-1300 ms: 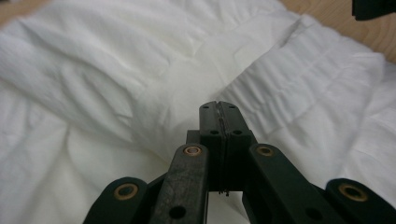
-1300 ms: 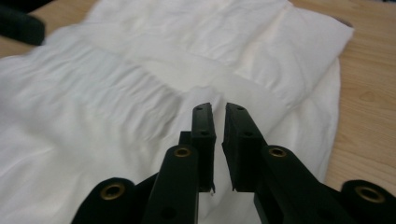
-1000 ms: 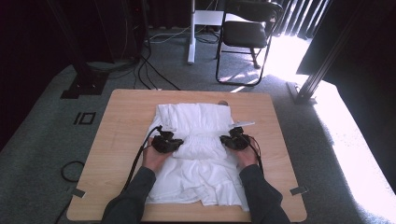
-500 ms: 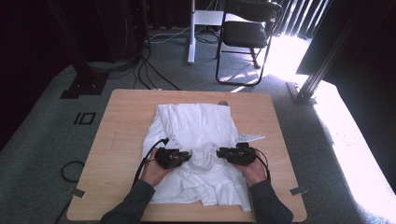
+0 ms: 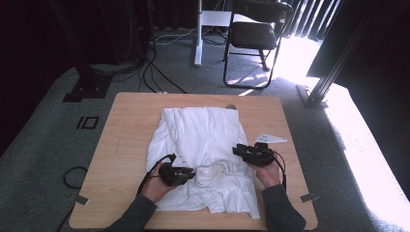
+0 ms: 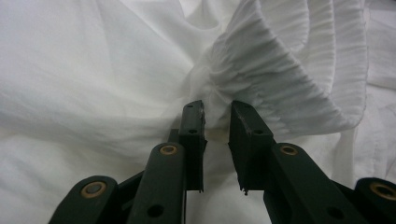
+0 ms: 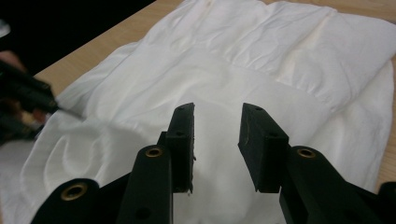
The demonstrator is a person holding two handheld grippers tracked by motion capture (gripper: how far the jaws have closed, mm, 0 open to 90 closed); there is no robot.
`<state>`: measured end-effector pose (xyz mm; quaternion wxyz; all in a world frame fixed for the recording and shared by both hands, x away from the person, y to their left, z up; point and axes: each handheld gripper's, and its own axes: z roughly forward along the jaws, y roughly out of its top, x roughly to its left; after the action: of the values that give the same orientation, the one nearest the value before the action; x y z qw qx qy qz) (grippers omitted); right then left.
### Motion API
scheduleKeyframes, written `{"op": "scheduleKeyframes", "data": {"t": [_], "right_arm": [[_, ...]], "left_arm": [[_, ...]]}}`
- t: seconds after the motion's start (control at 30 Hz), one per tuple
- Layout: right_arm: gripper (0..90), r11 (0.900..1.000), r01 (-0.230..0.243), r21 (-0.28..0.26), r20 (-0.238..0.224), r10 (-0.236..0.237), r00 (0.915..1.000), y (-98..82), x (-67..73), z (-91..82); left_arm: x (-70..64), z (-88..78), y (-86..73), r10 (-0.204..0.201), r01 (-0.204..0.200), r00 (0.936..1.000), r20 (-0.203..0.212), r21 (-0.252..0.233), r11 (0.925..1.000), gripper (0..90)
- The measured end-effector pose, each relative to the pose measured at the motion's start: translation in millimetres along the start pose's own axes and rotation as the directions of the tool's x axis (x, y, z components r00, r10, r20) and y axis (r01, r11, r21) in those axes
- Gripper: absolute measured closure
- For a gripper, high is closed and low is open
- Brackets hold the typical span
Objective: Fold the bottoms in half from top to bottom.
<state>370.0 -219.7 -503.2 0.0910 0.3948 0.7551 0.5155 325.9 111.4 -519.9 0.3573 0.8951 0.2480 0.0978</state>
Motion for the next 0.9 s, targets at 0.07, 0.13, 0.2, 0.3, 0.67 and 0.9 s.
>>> {"op": "scheduleKeyframes", "data": {"t": [0.07,0.13,0.2,0.3,0.67,0.9], "right_arm": [[63.8,1.000,0.003,0.020,-0.008,-0.003,1.0000,1.9,3.4,9.6],[62.8,0.998,0.025,0.053,-0.031,-0.023,0.9992,0.2,11.8,18.0],[63.1,0.995,0.049,0.087,-0.067,-0.043,0.9969,-6.4,22.4,25.2],[63.7,0.990,0.077,0.122,-0.095,-0.066,0.9933,-14.5,31.6,29.0],[59.0,0.972,0.148,0.180,-0.096,-0.132,0.9866,-18.5,36.7,29.0],[55.9,0.990,0.079,0.115,0.095,-0.090,0.9914,10.3,-2.1,41.7]], "left_arm": [[2.6,-0.8,0.6,-0.021,0.021,0.9998,0.002,-0.014,0.9997,74.2],[5.6,-2.5,0.9,-0.031,0.031,0.9995,-0.002,-0.024,0.9992,74.0],[8.7,-4.9,2.2,-0.041,0.041,0.9991,-0.014,-0.032,0.9987,72.7],[14.9,-12.6,7.4,-0.059,0.057,0.9978,-0.031,-0.062,0.9964,71.2],[63.9,-33.5,39.3,-0.147,0.125,0.9781,-0.148,-0.147,0.9812,64.8],[102.3,-19.9,42.0,-0.251,0.224,0.9487,-0.192,-0.153,0.9626,64.1]]}}
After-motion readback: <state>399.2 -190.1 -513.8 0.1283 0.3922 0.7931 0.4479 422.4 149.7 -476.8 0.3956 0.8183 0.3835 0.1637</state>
